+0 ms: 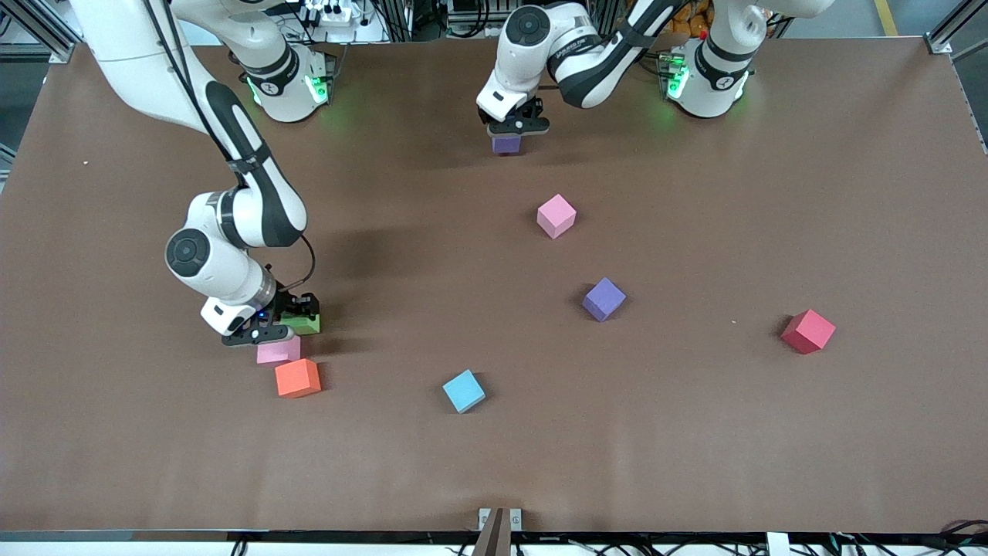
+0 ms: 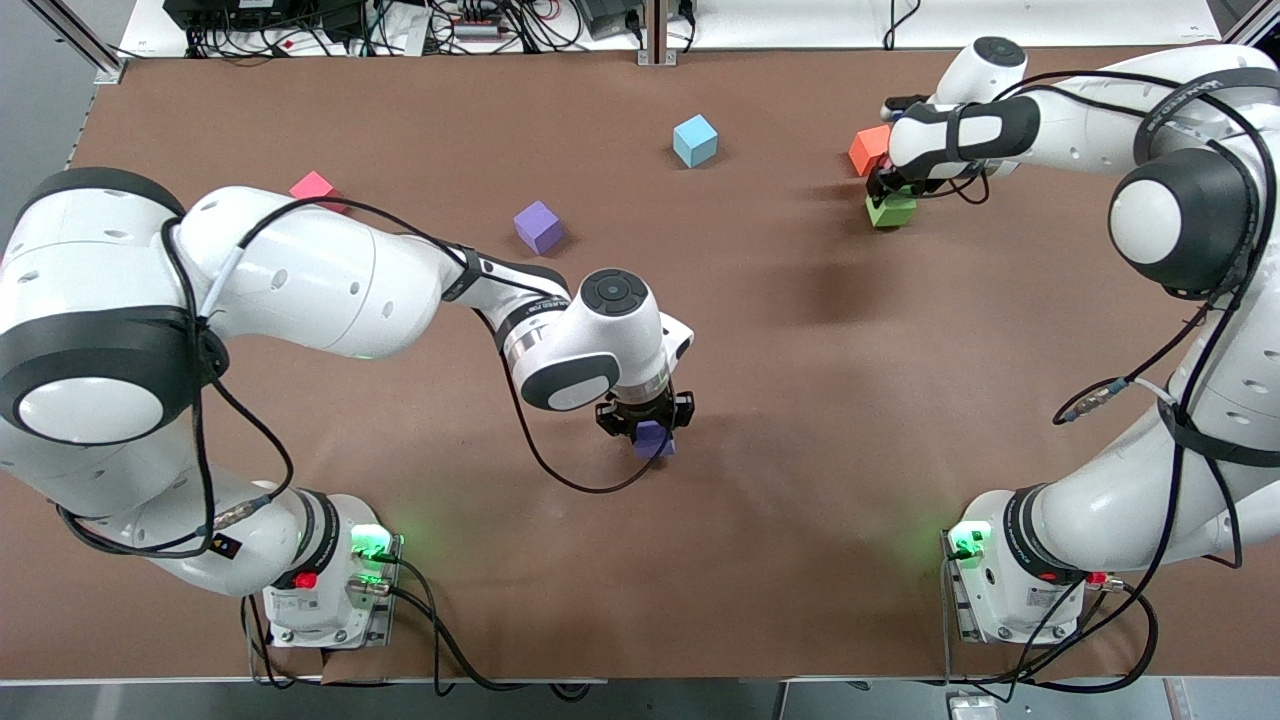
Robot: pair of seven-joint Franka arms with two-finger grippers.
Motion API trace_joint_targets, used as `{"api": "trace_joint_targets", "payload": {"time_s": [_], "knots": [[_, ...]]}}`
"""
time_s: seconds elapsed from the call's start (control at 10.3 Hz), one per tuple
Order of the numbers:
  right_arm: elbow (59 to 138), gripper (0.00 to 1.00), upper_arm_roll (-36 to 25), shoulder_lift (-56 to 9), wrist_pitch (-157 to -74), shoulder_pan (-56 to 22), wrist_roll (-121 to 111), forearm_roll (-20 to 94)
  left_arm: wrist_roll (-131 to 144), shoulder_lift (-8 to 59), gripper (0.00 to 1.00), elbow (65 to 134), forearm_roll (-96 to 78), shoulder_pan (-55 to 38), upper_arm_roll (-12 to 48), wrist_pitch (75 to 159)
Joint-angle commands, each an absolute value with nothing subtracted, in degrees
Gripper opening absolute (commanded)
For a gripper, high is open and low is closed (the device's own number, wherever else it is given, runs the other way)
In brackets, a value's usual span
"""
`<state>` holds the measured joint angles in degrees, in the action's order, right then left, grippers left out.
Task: Arrange blocks into number 1
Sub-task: 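Set the purple cube down with the left gripper while the right gripper carries green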
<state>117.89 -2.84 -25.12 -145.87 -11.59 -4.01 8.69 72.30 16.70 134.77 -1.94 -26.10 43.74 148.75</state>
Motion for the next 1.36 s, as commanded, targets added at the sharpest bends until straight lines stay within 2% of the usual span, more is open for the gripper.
{"api": "trace_joint_targets", "payload": {"time_s": [0.0,0.19,0.58,0.78,0.87,1.07,1.26], "knots": [[119.4,0.59,-4.3,-17.5,-140.4,-11.8,-1.0,8.8,71.1,17.7,0.39,135.1,-0.8,-26.7,43.9,148.9],[120.5,0.59,-6.3,-13.6,-138.5,-14.0,5.8,8.8,70.8,18.8,0.97,134.9,-0.9,-26.7,43.9,148.9],[125.8,0.6,-8.4,-6.5,-136.9,-17.4,18.2,8.8,72.1,17.0,1.0,133.1,-1.4,-25.1,43.8,147.5],[128.0,0.6,-8.4,-3.3,-136.8,-22.9,28.2,8.6,72.0,14.5,1.0,130.3,-1.5,-20.8,43.7,141.2],[129.0,0.6,-8.3,-1.9,-136.8,-26.0,33.6,8.6,72.2,14.9,1.0,130.2,-1.4,-20.9,43.8,140.6],[131.0,0.59,-5.6,-0.5,-137.0,-33.1,45.5,8.4,72.1,15.6,1.0,130.3,-1.4,-21.4,43.8,140.5],[132.0,0.59,-2.4,0.4,-137.3,-33.9,50.7,8.2,71.4,13.5,1.0,130.2,-1.4,-17.2,43.8,140.0]]}}
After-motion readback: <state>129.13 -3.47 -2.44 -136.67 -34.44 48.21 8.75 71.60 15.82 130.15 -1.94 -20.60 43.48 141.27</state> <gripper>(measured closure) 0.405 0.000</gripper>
